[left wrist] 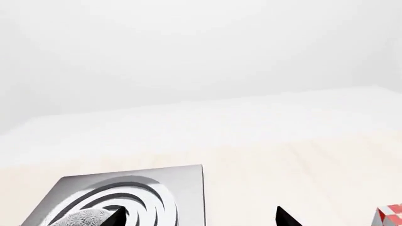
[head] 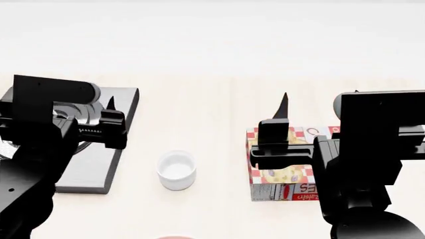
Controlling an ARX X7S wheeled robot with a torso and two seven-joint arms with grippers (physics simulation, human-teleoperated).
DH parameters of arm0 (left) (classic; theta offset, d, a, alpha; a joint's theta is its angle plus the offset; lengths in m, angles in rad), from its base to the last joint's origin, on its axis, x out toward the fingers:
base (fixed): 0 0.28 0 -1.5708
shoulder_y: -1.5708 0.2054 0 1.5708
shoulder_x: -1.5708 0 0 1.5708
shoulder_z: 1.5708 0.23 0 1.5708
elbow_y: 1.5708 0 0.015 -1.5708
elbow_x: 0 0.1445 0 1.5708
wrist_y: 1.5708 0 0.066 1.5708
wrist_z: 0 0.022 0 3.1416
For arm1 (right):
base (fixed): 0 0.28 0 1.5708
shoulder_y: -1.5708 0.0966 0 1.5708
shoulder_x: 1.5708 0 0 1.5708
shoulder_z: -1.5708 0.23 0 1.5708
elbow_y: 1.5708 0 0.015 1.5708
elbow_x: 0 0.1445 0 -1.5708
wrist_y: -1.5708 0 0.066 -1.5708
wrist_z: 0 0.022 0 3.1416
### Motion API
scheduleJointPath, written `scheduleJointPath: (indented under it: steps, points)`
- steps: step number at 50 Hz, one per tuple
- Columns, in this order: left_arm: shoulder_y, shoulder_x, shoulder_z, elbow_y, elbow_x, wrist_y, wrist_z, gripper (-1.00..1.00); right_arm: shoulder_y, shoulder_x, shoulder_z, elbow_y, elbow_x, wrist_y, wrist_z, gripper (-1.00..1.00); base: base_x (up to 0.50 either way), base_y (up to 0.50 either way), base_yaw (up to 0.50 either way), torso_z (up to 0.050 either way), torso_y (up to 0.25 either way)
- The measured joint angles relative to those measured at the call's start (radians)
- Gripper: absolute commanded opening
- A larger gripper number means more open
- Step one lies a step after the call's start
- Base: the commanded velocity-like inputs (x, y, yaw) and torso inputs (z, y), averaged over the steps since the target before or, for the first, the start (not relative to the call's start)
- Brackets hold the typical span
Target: Pick the akita bowl on the stove and place it on the plate.
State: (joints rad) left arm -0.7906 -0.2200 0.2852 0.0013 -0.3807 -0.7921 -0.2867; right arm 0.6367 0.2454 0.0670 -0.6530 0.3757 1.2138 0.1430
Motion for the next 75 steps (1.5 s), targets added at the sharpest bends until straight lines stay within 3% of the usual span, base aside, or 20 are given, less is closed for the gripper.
scheduleJointPath:
  steps: [8, 17, 26, 40, 53, 75]
  points:
    - [-0.114, -0.005, 0.015, -0.049, -0.004, -0.036, 0.029, 1.0, -0.001, 0.001, 0.001, 0.001, 0.004, -0.001, 0.003, 1.0, 0.0, 0.0, 0.0, 0.0, 0.0]
    - [-0.331, 0.024, 0.017, -0.242, 0.006, -0.043, 0.065, 1.0, -0.002, 0.004, 0.0, 0.004, 0.008, -0.005, 0.005, 1.0, 0.0, 0.0, 0.0, 0.0, 0.0]
    - [-0.523, 0.074, 0.014, -0.521, 0.027, -0.003, 0.081, 1.0, -0.003, 0.005, 0.001, 0.004, 0.014, -0.005, 0.008, 1.0, 0.0, 0.0, 0.0, 0.0, 0.0]
    - [-0.745, 0.154, 0.001, -1.032, 0.062, 0.175, 0.094, 1.0, -0.003, 0.008, 0.002, 0.004, 0.021, -0.007, 0.013, 1.0, 0.0, 0.0, 0.0, 0.0, 0.0]
    - [-0.812, 0.167, -0.076, -1.233, 0.095, 0.257, 0.108, 1.0, -0.001, 0.01, 0.002, 0.005, 0.028, -0.008, 0.018, 1.0, 0.0, 0.0, 0.0, 0.0, 0.0]
    - [-0.797, 0.163, -0.173, -1.301, 0.208, 0.346, 0.165, 1.0, -0.003, 0.014, 0.001, 0.006, 0.038, -0.012, 0.027, 1.0, 0.0, 0.0, 0.0, 0.001, -0.067]
